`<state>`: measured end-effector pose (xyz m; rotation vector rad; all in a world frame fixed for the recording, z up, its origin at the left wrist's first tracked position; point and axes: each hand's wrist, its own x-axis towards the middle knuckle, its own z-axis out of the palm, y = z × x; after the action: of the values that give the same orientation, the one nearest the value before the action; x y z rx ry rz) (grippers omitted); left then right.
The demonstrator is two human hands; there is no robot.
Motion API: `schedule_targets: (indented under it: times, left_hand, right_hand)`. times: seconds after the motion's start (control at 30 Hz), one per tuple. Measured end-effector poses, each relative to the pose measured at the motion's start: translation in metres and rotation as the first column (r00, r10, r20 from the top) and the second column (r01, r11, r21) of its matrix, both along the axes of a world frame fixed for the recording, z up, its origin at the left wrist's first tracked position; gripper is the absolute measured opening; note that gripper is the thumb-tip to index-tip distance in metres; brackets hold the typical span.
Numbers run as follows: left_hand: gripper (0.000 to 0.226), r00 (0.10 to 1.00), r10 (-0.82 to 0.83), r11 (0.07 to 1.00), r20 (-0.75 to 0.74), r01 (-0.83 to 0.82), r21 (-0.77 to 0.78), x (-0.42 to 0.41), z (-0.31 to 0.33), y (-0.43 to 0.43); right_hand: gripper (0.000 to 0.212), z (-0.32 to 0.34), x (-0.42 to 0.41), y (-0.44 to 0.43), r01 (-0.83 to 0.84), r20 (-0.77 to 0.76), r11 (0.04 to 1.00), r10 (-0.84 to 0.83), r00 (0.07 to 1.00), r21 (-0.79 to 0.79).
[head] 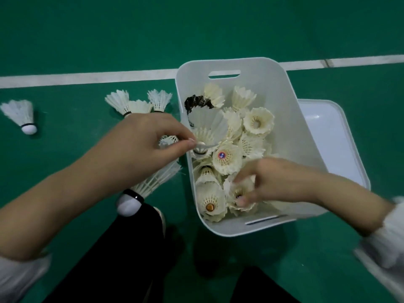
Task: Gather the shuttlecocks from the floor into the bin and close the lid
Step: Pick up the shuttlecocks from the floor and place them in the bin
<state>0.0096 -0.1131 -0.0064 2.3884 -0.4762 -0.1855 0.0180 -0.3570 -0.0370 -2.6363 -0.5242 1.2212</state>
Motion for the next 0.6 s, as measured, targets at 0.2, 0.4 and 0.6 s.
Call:
schedule_targets:
  times: [0.2, 0.4, 0.6]
  left_hand:
    - [0.02, 1.0, 0.02, 0.999, -0.001, -0.02, -0.029, 0.016, -0.023, -0.006]
    - [0.023, 0.996, 0.09, 0.996, -0.003, -0.09, -0.026, 0.017, -0.026, 0.0]
    - [0.024, 0.936, 0.335, 0.884, -0.106, -0.351, -0.309, -0.004, -0.034, 0.032]
  right_hand:
    - [0.039, 0.038, 0.021, 0.026, 0.162, 0.288, 0.806, -0.38, 0.879, 0.569]
    - [0.006, 0.019, 0.026, 0.04, 0.16, 0.245, 0.831, -0.333, 0.911, 0.533]
    - [0.005, 0.031, 0.015, 0.018, 0.341, 0.075, 0.783, -0.44, 0.895, 0.52]
